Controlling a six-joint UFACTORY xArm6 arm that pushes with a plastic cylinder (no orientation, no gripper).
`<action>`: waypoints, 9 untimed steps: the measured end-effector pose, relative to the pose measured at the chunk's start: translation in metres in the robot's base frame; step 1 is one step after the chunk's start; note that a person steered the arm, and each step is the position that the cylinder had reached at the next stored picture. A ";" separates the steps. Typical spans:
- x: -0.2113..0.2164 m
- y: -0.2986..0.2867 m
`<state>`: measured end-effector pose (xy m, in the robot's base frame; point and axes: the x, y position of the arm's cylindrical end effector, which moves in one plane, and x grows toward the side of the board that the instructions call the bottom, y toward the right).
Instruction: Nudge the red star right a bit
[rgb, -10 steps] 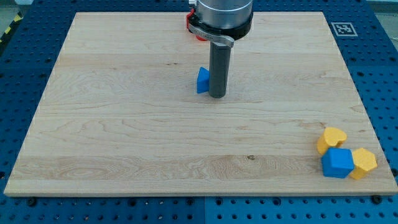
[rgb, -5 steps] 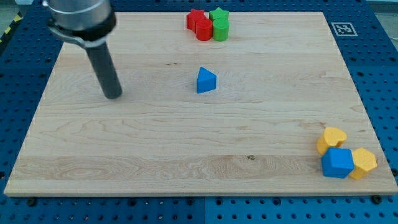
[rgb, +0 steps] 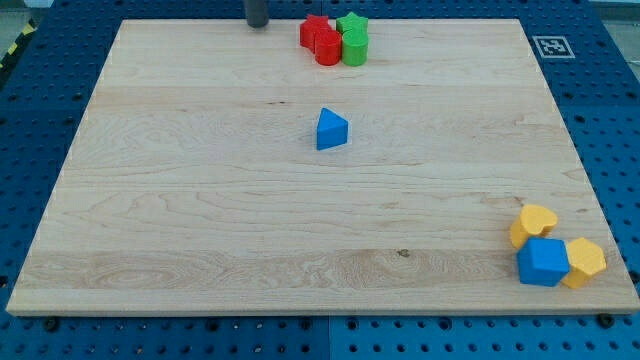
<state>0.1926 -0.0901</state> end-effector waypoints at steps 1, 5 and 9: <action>0.000 0.017; 0.000 0.100; 0.011 0.108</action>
